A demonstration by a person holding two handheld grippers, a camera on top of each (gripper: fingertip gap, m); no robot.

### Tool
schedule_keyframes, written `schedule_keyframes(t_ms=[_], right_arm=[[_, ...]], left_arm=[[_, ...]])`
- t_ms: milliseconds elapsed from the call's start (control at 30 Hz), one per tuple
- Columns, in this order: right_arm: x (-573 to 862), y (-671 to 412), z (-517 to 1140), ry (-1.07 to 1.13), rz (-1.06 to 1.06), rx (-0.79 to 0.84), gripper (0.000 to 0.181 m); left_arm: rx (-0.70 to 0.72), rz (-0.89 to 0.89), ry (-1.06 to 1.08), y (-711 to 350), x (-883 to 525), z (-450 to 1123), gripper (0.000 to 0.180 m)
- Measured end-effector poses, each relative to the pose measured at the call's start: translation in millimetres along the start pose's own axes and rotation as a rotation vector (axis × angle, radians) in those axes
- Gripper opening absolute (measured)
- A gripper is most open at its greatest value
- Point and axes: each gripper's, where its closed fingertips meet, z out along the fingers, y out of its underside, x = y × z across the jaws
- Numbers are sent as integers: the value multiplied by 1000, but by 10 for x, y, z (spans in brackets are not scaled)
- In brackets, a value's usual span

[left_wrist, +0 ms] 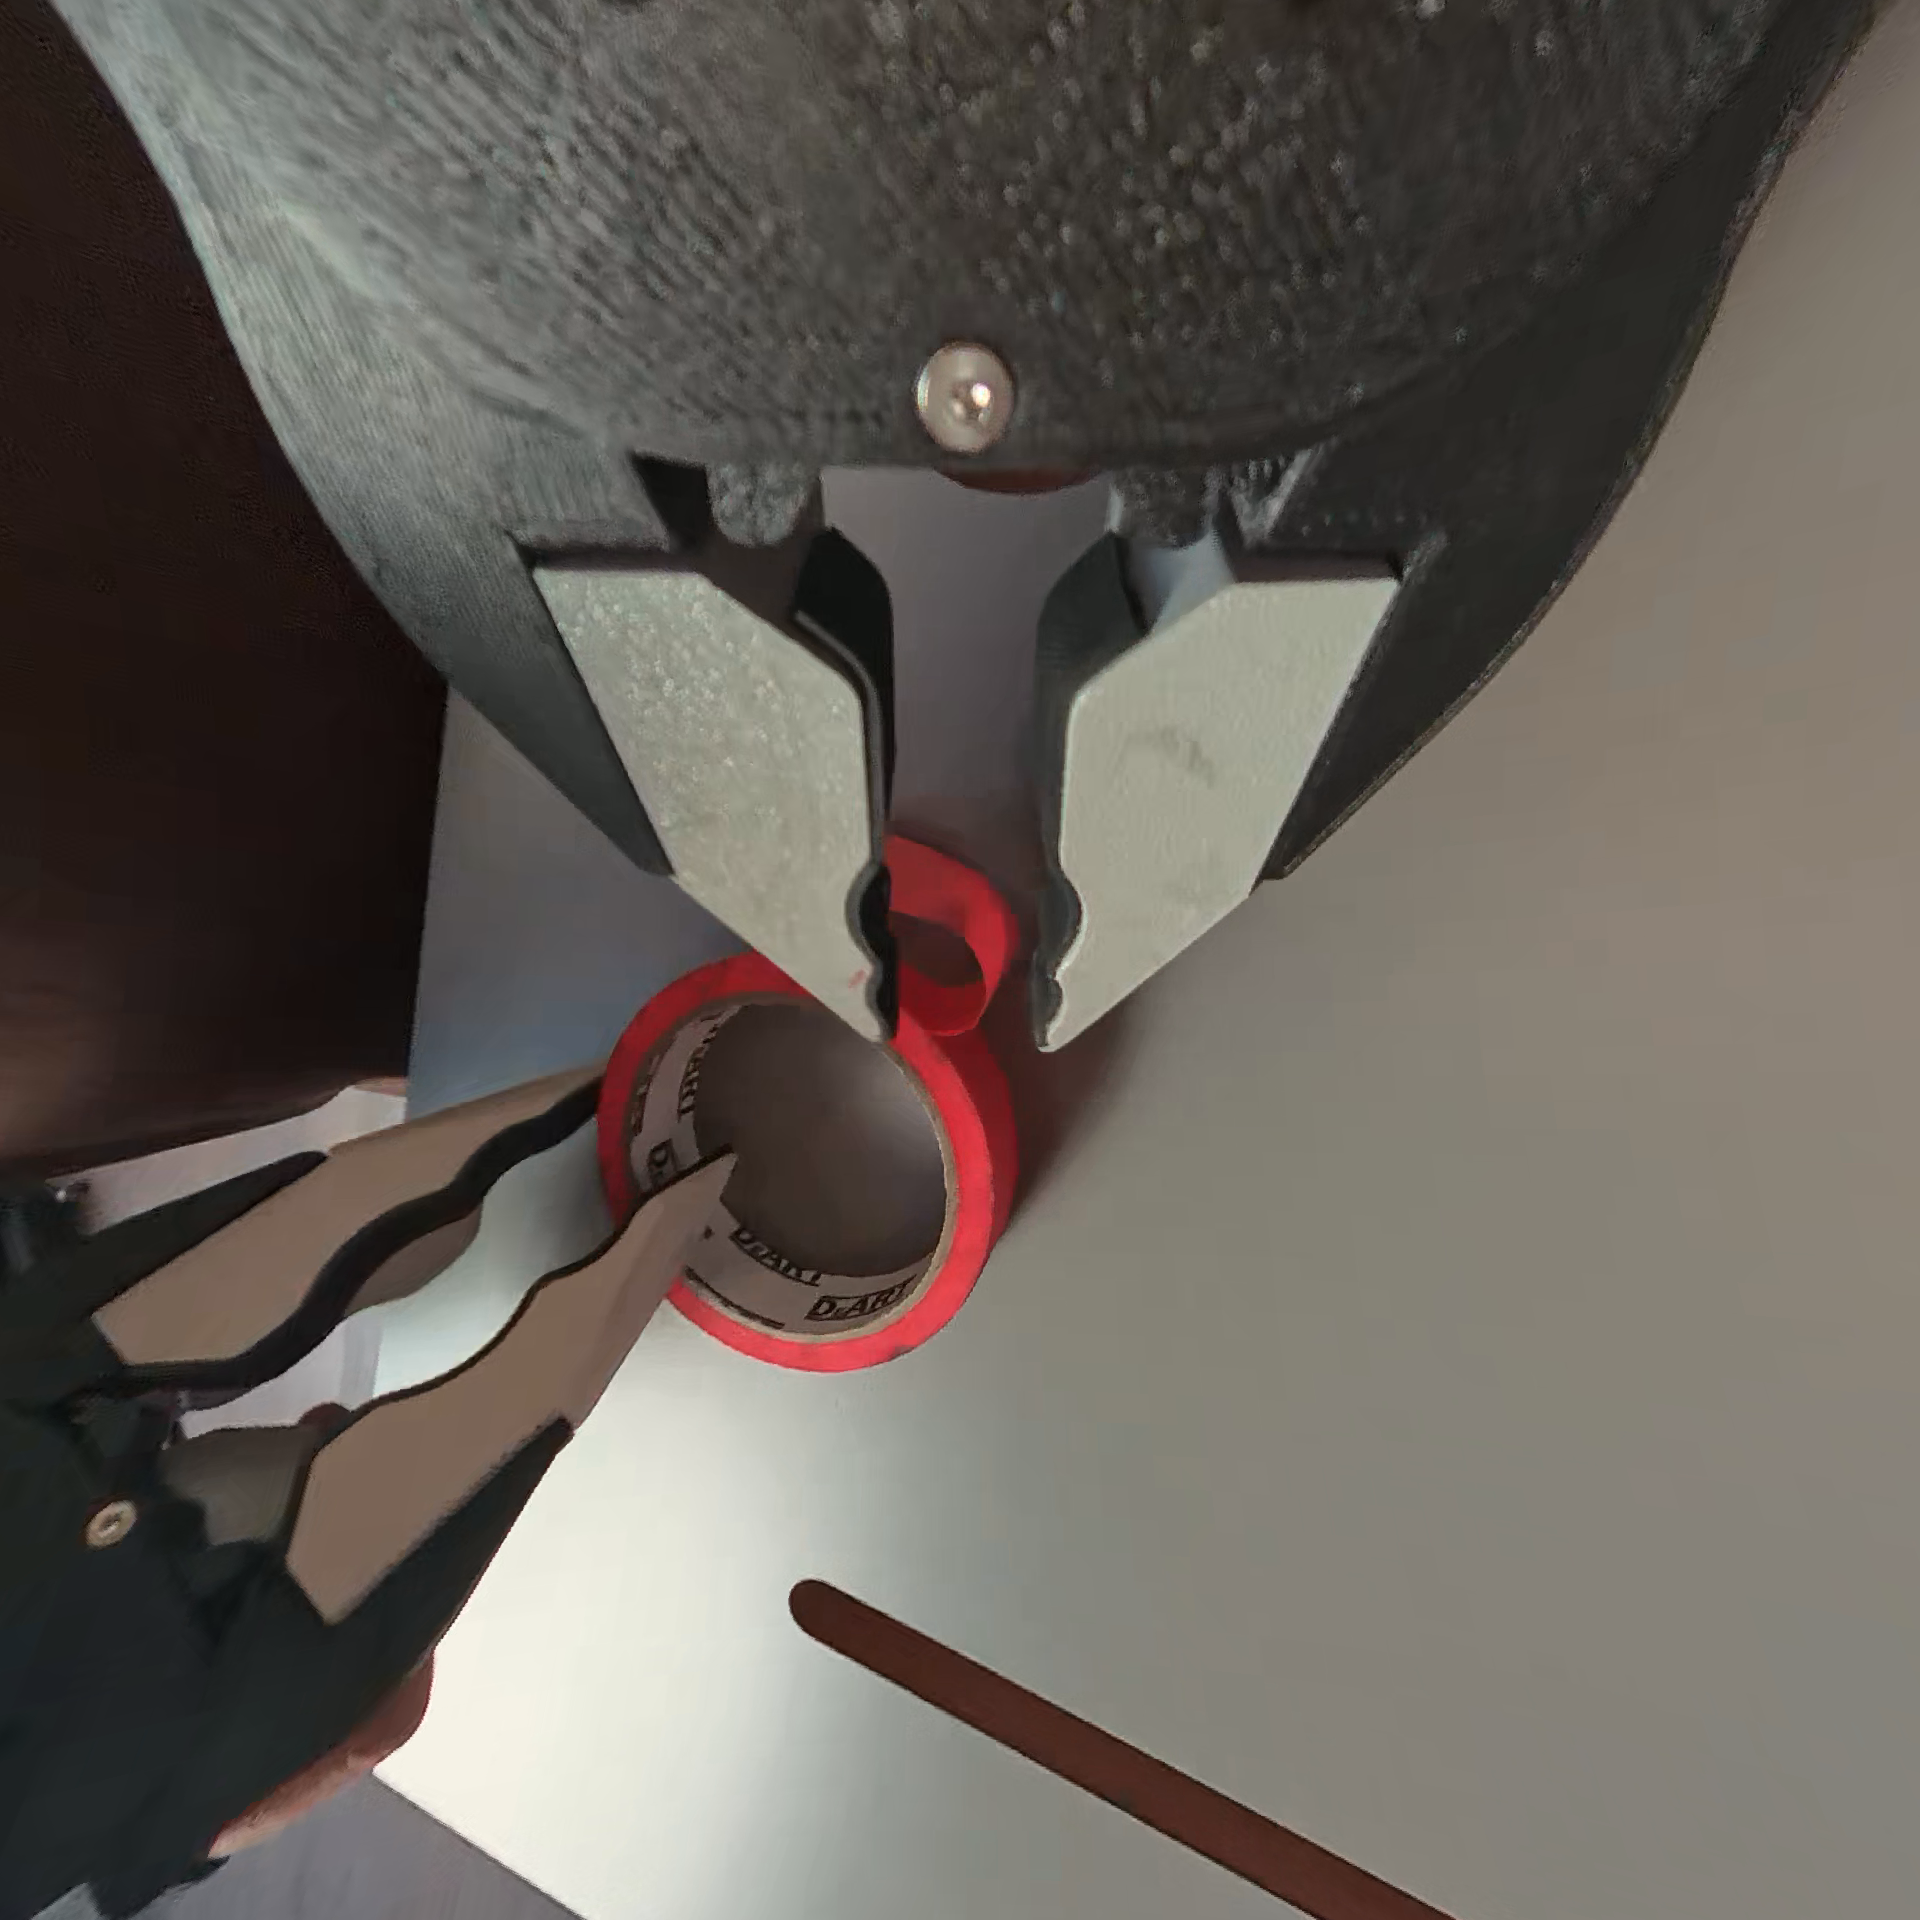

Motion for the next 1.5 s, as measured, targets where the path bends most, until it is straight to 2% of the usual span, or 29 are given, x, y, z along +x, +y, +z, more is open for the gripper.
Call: schedule_keyframes(t_ms=[133, 300, 400, 467, 533, 600, 667, 867, 1033, 1300, 1500], right_arm=[[43, 81, -48, -3, 11, 1, 27], [108, 228, -138, 4, -16, -25, 28], [137, 308, -190, -11, -47, -57, 29], [186, 300, -237, -10, -43, -56, 36], [197, 150, -282, -32, -13, 9, 42], [207, -106, -289, -51, 36, 112, 38], [239, -269, -221, -41, 59, 144, 37], [463, -412, 33, 19, 164, 114, 35], [471, -411, 181, 43, 118, 65, 34], [440, -403, 196, 22, 74, 79, 35], [419, -390, 188, 9, 53, 77, 33]], left_arm=[[-111, 98, 24, 108, 37, 102, 19], [-123, 200, 41, 103, 105, 151, 0], [-121, 194, 75, 100, 152, 170, 0], [-115, 185, 75, 95, 150, 168, 0], [-101, 184, 66, 84, 135, 171, 3], [-83, 182, 70, 66, 137, 182, 2], [-73, 174, 82, 63, 154, 191, 1], [-59, 182, 76, 89, 142, 196, 1], [-36, 182, 70, 104, 134, 181, 0], [-15, 162, 74, 110, 81, 164, 0], [-26, 220, 58, 103, 94, 185, 0]])
